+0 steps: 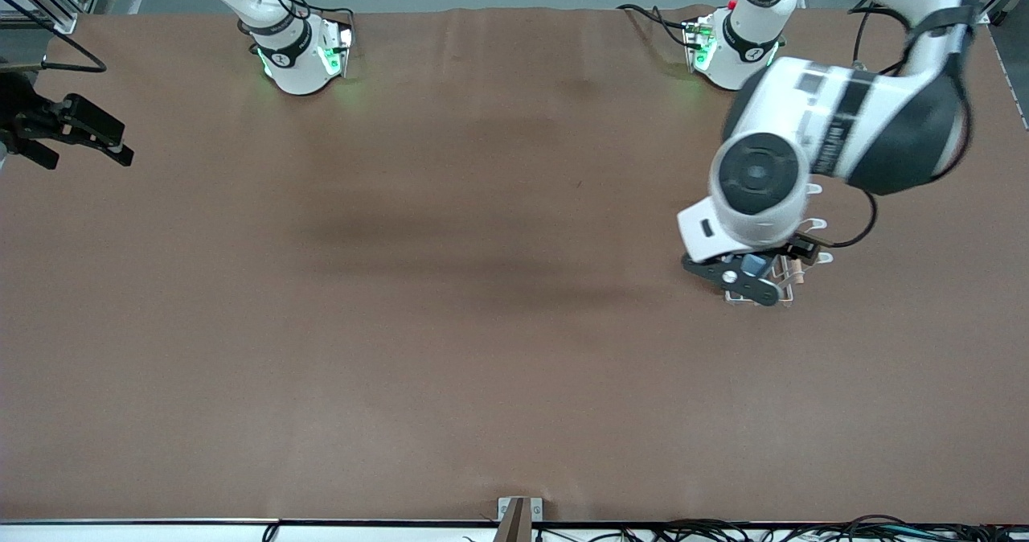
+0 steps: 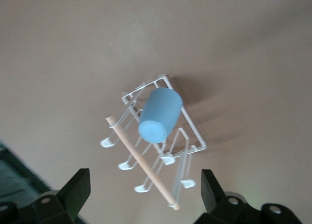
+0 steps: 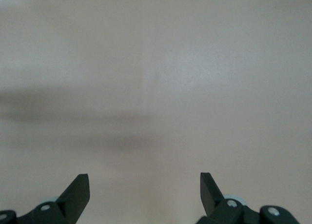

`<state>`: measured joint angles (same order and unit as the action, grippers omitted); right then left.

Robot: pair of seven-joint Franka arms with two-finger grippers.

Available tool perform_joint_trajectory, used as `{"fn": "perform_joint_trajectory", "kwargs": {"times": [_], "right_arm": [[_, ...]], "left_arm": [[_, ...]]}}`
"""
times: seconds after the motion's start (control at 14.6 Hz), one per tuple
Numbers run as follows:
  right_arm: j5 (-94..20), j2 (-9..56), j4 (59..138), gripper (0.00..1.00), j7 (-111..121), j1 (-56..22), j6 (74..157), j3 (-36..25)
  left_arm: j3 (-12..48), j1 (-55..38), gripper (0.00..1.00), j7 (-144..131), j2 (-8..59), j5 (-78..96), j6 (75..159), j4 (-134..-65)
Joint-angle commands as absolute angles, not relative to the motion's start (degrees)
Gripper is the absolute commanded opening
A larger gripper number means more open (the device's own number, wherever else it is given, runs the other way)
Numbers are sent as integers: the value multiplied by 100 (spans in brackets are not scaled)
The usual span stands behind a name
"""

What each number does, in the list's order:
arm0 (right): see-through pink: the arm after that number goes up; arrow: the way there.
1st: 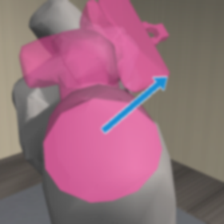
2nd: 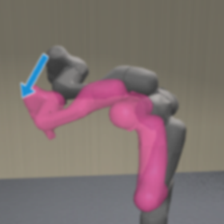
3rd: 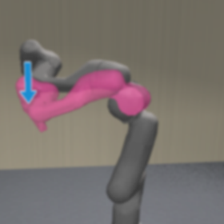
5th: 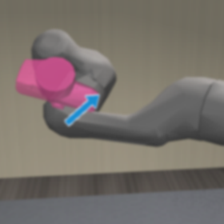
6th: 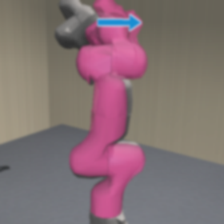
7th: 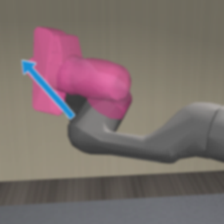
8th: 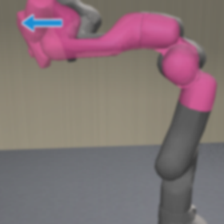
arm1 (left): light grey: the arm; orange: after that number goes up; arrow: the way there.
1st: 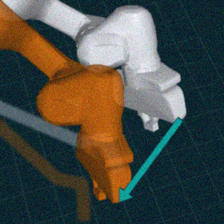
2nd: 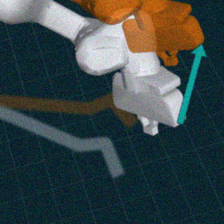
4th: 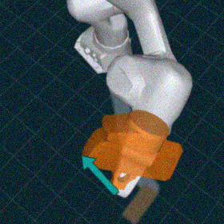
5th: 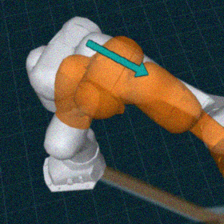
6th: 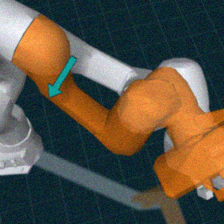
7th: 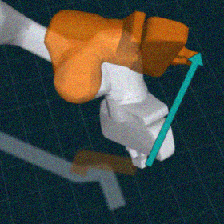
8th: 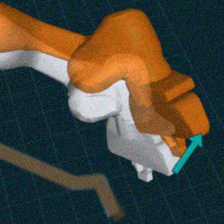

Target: Hang cup on cup holder

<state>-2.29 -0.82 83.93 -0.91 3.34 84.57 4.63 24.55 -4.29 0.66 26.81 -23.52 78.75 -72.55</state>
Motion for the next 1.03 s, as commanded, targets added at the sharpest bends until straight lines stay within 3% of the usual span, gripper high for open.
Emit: {"fn": "perform_joint_trajectory", "kwargs": {"times": [0.0,0.48,0.76,0.96], "right_arm": [[-176,-79,8402,100,-70,387,8420,510],[-184,-79,8420,100,-62,413,8429,510],[-185,-79,8420,100,-62,413,8429,510],[-185,-79,8420,100,-62,413,8429,510]], "left_arm": [[2505,-9,100,9,2437,-1951,7831,-6943],[2444,956,100,-695,1672,-723,8050,-6987],[1120,328,100,8,837,-343,8394,-7671],[879,193,100,-218,143,-193,8673,-8548]]}}
